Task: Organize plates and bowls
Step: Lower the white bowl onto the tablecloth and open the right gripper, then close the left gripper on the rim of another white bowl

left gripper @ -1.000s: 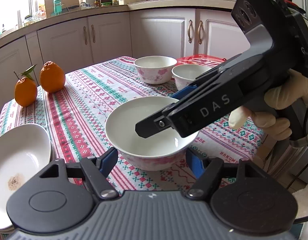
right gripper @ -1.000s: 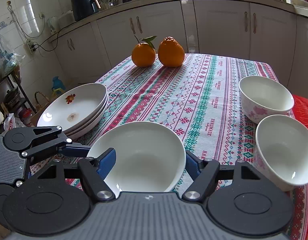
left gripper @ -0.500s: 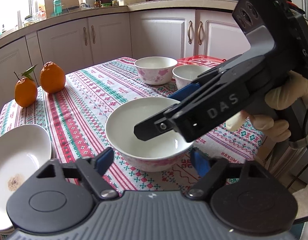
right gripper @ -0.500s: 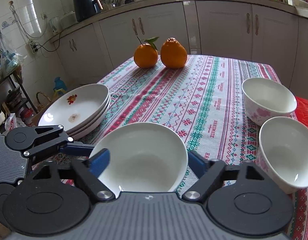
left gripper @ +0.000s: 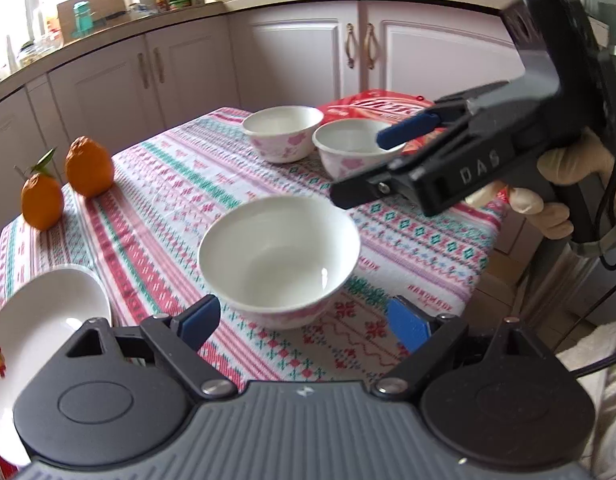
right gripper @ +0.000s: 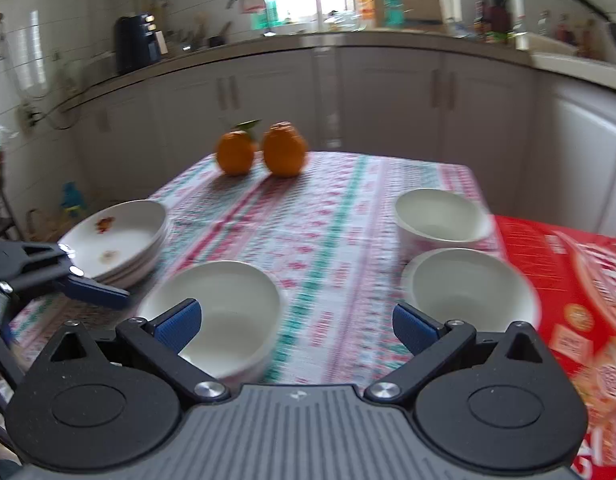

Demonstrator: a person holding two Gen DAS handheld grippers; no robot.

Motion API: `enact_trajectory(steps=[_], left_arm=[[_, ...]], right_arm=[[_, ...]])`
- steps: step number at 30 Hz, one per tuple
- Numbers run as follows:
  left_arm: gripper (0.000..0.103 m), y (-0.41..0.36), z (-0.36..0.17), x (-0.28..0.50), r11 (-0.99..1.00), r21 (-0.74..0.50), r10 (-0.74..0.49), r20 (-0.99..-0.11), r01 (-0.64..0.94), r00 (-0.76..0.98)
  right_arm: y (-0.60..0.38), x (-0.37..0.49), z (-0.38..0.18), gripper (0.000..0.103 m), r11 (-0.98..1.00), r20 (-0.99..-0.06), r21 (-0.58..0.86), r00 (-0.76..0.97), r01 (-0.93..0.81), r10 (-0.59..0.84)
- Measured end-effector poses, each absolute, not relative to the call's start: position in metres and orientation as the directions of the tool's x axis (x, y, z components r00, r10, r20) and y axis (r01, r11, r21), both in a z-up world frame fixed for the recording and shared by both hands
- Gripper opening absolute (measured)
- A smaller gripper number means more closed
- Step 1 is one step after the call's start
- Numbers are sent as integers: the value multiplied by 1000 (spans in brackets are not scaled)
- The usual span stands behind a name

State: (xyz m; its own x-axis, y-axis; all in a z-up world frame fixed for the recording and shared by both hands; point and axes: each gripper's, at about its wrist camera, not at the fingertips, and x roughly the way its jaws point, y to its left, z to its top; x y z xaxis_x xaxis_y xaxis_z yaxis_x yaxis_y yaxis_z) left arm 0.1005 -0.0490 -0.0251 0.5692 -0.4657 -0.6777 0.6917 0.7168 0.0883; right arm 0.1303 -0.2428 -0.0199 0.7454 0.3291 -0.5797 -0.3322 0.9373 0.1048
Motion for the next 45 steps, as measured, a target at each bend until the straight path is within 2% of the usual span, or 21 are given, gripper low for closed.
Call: enact_trajectory(steps=[7, 12, 22, 30, 45], left_arm=[[94, -80, 2, 119, 654, 116, -519, -650, 747, 555], [94, -120, 2, 152, 618, 117, -537, -659, 777, 527], [90, -183, -22, 216, 606, 36, -548, -705, 794, 450], [74, -208, -41, 249, 631, -31, -534, -742, 775, 405], [62, -223, -45, 267, 627, -95, -561, -744, 773, 363]], right_arm=[[-280, 121, -29, 103, 978, -583, 45, 789, -204, 192], [-294, 130, -45, 103, 989, -594, -5, 796, -148, 116], [-309, 154, -67, 103, 988, -603, -60, 793, -145, 80], [-311, 167, -74, 98, 979, -602, -73, 791, -189, 108], [-318, 176, -72, 94, 973, -594, -55, 790, -225, 149]])
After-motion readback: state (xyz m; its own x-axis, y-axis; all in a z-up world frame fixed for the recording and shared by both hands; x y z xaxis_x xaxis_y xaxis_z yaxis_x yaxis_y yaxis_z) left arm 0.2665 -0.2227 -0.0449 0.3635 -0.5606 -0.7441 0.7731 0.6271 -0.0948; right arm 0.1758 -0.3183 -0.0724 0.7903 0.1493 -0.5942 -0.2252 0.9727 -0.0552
